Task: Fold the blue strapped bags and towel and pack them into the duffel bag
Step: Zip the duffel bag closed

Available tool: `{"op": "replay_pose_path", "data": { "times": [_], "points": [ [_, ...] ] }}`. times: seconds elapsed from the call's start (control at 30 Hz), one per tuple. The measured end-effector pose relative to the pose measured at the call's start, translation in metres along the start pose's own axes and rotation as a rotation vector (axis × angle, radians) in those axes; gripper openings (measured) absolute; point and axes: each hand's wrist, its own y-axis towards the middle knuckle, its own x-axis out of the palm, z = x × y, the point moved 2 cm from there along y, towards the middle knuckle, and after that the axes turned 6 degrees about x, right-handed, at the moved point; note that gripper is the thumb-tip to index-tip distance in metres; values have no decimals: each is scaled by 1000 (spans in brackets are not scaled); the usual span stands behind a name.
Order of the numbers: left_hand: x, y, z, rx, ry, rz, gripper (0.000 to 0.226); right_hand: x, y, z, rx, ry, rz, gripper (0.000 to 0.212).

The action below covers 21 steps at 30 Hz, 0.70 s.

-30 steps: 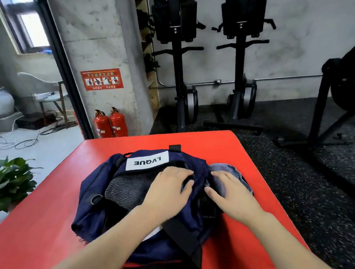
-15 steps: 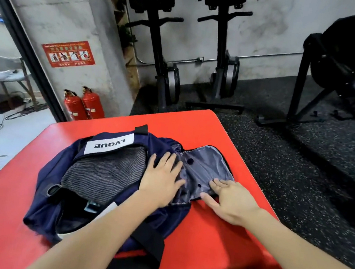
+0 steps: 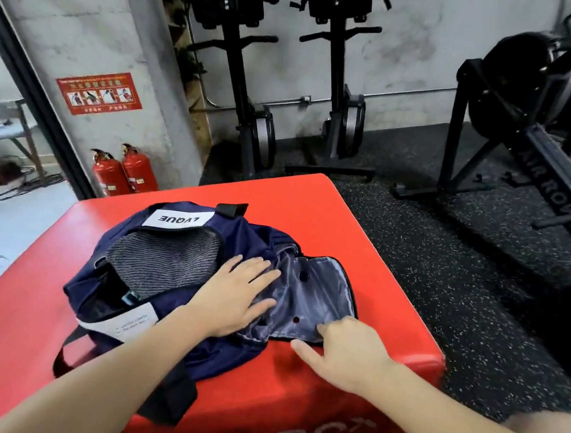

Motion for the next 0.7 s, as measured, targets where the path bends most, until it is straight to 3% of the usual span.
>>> {"op": "replay_pose_path", "data": {
  "times": [0.17, 0.4, 0.53, 0.7],
  "points": [
    [-40, 27, 38, 12, -86, 151, 57, -48, 4, 26, 119, 188, 39, 52],
    [-80, 123, 155, 177, -284, 94, 67, -96, -64, 139, 401, 135, 101, 41],
    [-84, 171, 241, 279, -235, -44, 55, -93, -130, 204, 578, 155, 62, 39],
    [-47, 198, 359, 381, -253, -279, 58, -56, -210, 272, 750, 125, -72, 36]
  ]
}}
